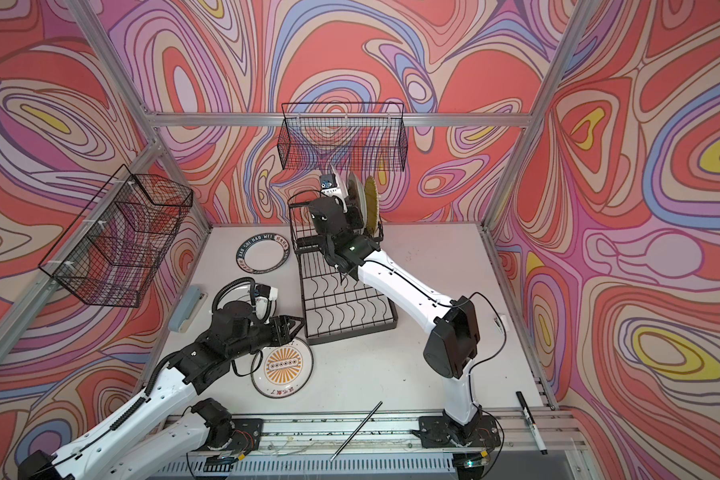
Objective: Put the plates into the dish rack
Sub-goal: 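Lower the sunburst plate into the slots beside the flower plate, then hold the sunburst plate upright in the rack with the right gripper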
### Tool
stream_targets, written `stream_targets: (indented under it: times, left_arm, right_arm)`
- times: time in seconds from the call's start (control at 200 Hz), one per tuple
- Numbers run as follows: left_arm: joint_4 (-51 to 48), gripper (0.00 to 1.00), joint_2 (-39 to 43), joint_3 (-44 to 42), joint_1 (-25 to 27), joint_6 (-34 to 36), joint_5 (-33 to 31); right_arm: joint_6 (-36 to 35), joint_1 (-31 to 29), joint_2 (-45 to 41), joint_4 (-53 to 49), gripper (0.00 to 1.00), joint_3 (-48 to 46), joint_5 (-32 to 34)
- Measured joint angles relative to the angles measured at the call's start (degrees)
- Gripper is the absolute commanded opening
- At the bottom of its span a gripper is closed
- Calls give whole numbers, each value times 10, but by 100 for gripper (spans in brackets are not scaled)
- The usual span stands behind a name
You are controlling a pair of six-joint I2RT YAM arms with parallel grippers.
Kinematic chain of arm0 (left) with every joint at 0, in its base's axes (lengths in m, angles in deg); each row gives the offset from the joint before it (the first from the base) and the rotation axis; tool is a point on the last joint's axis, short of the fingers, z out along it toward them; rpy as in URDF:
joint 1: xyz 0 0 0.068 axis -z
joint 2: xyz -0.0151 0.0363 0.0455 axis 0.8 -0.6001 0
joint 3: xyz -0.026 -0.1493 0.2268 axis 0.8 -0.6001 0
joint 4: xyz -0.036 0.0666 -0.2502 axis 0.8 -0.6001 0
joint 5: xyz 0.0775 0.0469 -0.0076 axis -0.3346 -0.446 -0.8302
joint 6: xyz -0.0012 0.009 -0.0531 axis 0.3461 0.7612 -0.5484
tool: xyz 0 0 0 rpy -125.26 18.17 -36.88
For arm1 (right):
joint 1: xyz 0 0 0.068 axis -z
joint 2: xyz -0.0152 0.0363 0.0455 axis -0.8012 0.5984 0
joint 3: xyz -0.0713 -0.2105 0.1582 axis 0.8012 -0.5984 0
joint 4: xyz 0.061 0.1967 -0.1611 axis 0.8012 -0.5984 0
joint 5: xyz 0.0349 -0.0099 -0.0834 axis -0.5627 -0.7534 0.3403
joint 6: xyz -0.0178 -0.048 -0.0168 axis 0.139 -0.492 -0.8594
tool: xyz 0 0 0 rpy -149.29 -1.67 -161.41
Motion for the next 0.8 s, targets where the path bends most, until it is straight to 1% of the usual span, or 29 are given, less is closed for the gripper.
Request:
stream_targets:
  times: [0.801]
  left_arm:
    - [-14,49,8,0,0,4,-8]
  right_arm:
    - [64,0,10,-37,0,0,8]
